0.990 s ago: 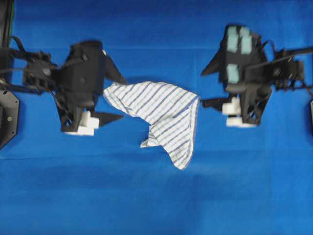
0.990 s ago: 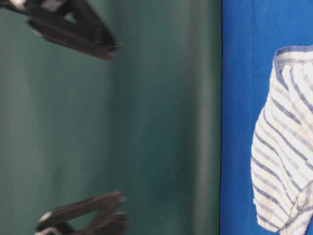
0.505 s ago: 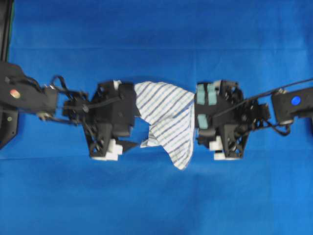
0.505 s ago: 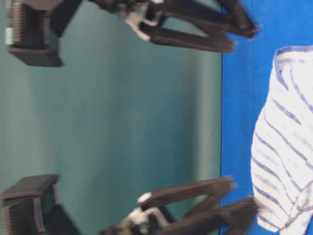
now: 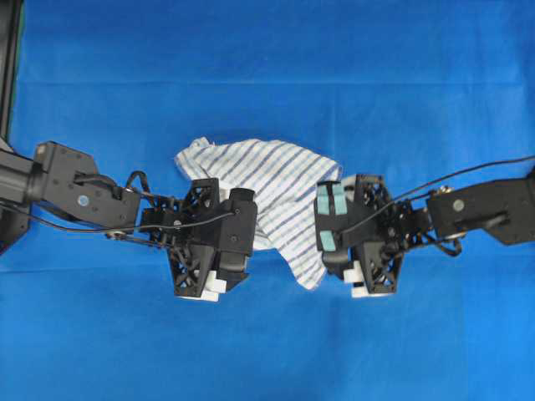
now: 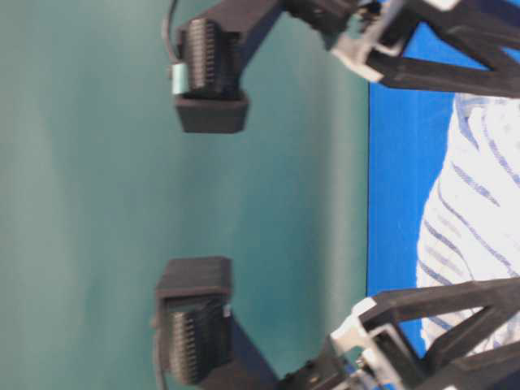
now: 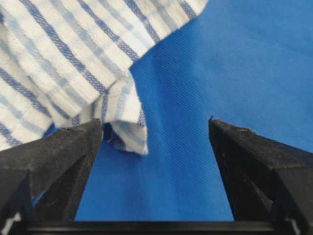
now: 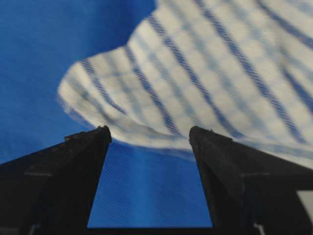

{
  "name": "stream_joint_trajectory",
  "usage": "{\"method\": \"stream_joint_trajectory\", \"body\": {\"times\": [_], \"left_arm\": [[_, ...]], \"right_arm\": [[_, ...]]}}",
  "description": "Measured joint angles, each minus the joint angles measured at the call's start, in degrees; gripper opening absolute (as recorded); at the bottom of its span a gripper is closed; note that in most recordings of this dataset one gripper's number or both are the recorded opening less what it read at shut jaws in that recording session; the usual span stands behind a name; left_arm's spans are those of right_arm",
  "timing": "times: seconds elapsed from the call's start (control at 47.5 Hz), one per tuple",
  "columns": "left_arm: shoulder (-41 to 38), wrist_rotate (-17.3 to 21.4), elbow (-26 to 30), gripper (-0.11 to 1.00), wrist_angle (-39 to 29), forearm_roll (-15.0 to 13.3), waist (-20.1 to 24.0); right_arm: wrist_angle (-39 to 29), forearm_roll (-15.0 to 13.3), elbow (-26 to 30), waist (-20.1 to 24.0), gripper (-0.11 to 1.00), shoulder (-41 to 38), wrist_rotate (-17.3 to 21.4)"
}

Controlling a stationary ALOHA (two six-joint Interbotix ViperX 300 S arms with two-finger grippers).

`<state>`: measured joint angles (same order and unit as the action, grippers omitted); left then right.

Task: Lift the towel with both arms.

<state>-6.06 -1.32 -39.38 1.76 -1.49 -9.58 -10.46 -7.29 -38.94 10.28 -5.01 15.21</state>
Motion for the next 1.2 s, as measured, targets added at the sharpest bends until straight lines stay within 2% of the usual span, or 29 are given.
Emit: {"method": "stream_joint_trajectory", "body": {"times": [0.295,0.442,0.484,0.569,0.674,0.695,0.758,1.032,1.201], "left_arm": [[-5.2,-0.1,-0.1,0.85,3.6,0.0,2.9],[-6.0,0.3,0.0,0.79,4.2,0.0,3.2],[-6.2,0.2,0.1,0.72,4.2,0.0,3.3],[-6.2,0.1,0.1,0.48,4.1,0.0,3.6],[-6.2,0.3,0.1,0.19,3.8,0.0,3.8],[-6.2,0.7,0.2,0.14,3.6,0.0,3.9],[-6.2,0.4,0.2,0.04,2.5,0.0,3.9],[-3.5,0.5,1.0,0.04,-2.3,0.0,3.9],[2.0,1.0,1.6,0.04,-7.1,0.0,3.9]], "right_arm": [[4.0,0.2,0.1,0.5,0.67,-4.9,-0.1],[4.6,0.3,0.1,0.6,0.66,-5.3,-0.1],[4.6,0.2,0.1,0.5,0.65,-5.4,-0.1],[4.6,0.1,0.1,0.2,0.56,-5.4,-0.1],[4.7,-0.2,0.4,-0.4,0.30,-5.7,-0.5],[4.7,-0.4,0.4,-0.3,0.22,-5.6,-1.1],[4.7,-0.8,0.6,-0.4,0.07,-5.4,-1.0],[3.6,-2.1,0.7,0.0,0.05,-3.1,-0.9],[-1.3,-2.2,1.1,-0.1,0.05,3.0,-1.1]]}}
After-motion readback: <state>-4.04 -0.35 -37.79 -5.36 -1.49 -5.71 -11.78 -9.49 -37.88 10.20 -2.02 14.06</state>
